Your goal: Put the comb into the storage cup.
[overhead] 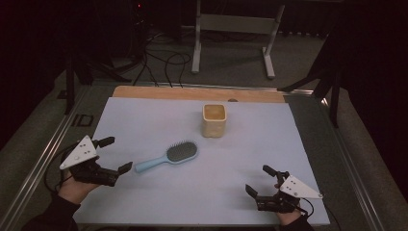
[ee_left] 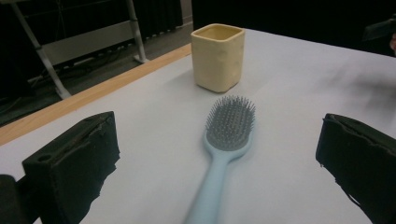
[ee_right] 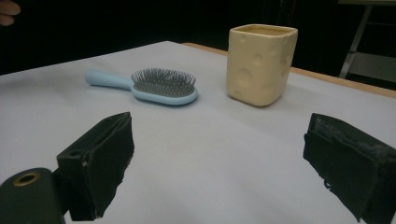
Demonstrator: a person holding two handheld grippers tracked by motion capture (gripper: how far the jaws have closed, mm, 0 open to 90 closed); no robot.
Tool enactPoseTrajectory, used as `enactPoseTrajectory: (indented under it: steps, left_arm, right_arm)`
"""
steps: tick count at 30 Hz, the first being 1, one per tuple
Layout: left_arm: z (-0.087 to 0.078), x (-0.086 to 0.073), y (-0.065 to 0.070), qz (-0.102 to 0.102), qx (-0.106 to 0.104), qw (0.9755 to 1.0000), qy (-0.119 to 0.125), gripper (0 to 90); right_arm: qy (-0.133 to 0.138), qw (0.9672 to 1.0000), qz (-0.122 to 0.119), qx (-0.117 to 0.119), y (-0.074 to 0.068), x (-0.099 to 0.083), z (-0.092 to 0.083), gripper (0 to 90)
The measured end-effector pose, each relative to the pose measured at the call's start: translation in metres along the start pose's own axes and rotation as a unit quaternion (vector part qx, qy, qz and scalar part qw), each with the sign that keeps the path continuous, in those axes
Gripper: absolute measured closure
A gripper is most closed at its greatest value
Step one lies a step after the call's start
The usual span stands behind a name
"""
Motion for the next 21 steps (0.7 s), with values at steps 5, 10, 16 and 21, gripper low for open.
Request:
enactPoseTrajectory:
  steps: [5,10,16,21]
  left_arm:
    - [0.010,-0.007,-0.007,0.000,-0.001,0.9999,-0.015,1.9]
    - [0.020,-0.019,-0.014,-0.008,0.003,0.9995,-0.029,5.1]
    - [0.031,-0.035,-0.016,-0.011,-0.008,0.9987,-0.050,15.7]
    - [0.040,-0.047,-0.017,-0.021,-0.017,0.9979,-0.059,27.1]
  right_arm:
    - [0.001,1.0000,0.000,0.001,0.000,0.000,0.000,8.7]
    - [0.001,1.0000,0.000,0.002,-0.001,0.000,0.000,8.7]
    - [0.001,1.0000,0.002,0.003,-0.001,0.000,0.000,8.7]
    - [0.001,1.0000,0.002,0.004,-0.001,0.000,0.000,8.7]
Point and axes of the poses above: each handheld gripper's, and its own axes: z roughly forward along the jaws, x roughly out of its top, y roughly to its right, the point moved 8 cm from there along z, roughly forward along the jaws, and after that the axes turned 10 degrees about z, right-handed, at the moved point
